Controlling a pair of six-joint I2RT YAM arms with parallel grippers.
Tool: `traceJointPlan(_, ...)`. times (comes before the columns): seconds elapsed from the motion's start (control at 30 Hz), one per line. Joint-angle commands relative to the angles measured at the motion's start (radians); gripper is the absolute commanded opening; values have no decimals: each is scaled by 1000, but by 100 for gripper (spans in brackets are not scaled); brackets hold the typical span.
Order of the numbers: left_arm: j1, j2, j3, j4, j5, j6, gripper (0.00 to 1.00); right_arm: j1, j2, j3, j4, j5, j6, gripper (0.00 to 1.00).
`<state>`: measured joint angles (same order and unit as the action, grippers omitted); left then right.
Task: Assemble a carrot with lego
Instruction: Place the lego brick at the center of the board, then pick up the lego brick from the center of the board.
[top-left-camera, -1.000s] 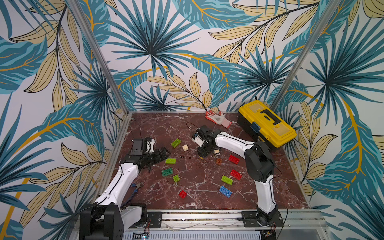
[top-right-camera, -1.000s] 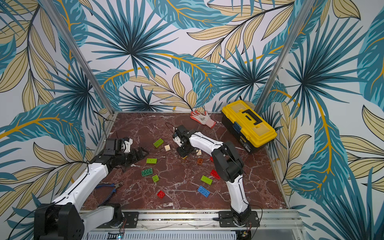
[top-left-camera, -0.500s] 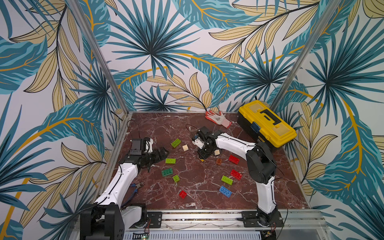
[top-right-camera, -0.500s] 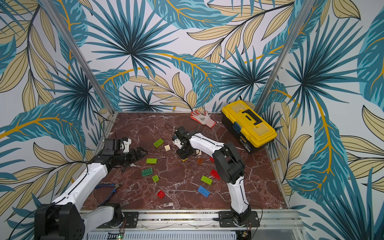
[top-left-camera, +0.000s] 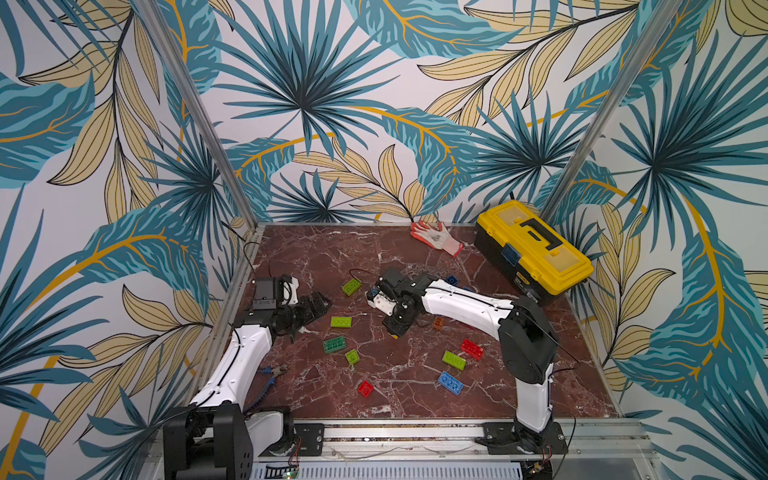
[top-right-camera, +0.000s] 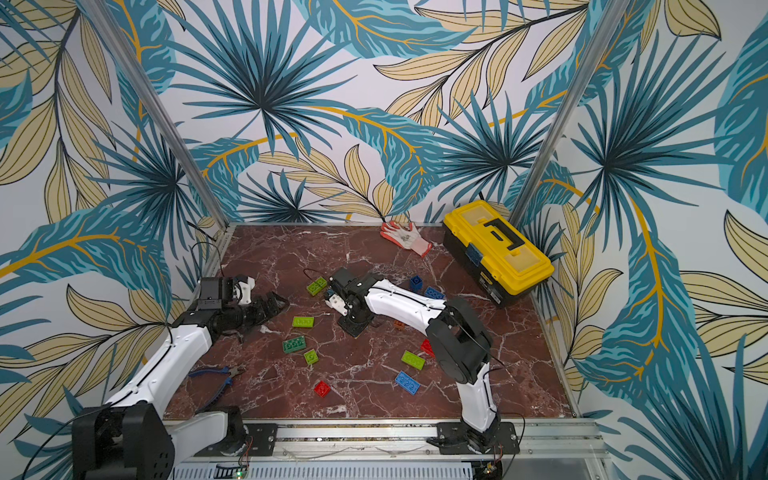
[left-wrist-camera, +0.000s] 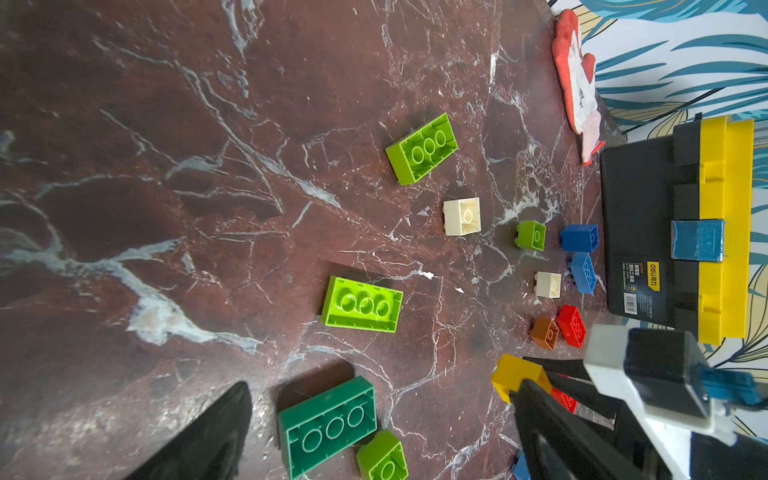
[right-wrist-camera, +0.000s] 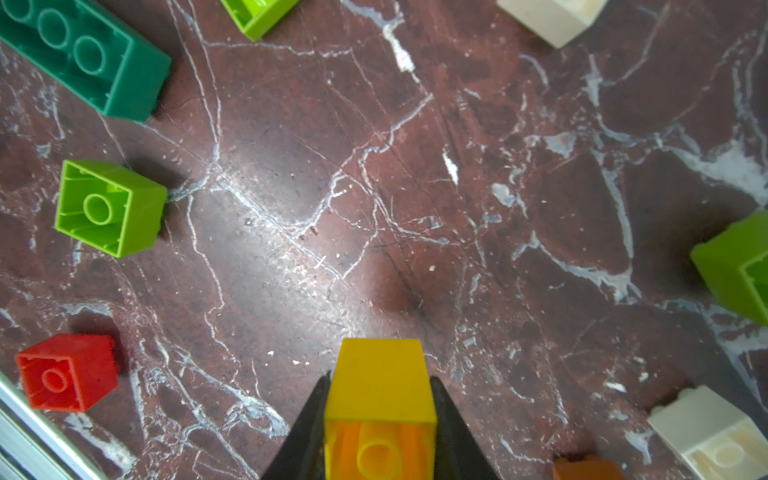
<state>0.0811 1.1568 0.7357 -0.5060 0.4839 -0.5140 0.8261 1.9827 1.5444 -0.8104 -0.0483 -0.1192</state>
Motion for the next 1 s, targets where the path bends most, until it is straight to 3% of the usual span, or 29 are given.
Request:
traceJointPlan(0.0,21,-5,-9,-3,13,-4,99,34,48,-20,9,10,-21,29)
traceJointPlan(0.4,33,-3,-15,0,23,-6,99,71,105,3,53,25,-9,33)
traceJointPlan(0.67,35,-6,-15,1,25,-5,99,72,13,-39,95,65,-1,69)
traceJointPlan(0.83,39,-20,-16,0,25,-4,100,70,-88,-62,108,96,6,85)
traceJointPlan(0.97,39,-34,-16,0,34,-6,99,50,-253,-165,101,158,50,94)
